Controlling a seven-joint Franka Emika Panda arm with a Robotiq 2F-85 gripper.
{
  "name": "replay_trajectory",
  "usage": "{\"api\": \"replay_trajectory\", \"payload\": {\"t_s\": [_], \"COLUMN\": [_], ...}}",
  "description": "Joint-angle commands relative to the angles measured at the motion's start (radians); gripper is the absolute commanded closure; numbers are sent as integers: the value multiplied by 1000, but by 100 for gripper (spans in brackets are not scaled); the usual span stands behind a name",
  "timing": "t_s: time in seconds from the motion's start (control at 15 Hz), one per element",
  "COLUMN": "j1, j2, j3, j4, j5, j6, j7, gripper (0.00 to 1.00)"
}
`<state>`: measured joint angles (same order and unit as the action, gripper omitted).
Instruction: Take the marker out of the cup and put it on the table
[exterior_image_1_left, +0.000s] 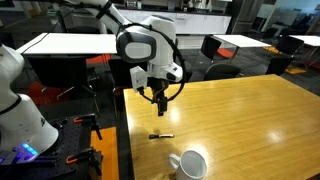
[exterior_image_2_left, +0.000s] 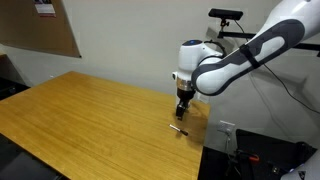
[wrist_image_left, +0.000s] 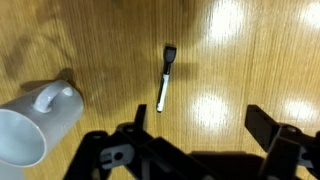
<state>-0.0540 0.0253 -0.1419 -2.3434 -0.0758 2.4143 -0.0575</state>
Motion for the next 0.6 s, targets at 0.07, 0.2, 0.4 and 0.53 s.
{"api": "replay_trajectory", "payload": {"t_s": [0.07,0.2,0.4,0.53], "j1": [-19,-19,-19,-19], "j2": [3,3,0,0], "j3": [15,15,16,16], "j4": [23,24,3,4], "j5": [-10,-11,0,0], "j6": [-40,-41,-4,-4], "j7": [7,9,0,1], "gripper": [0,0,0,0]}}
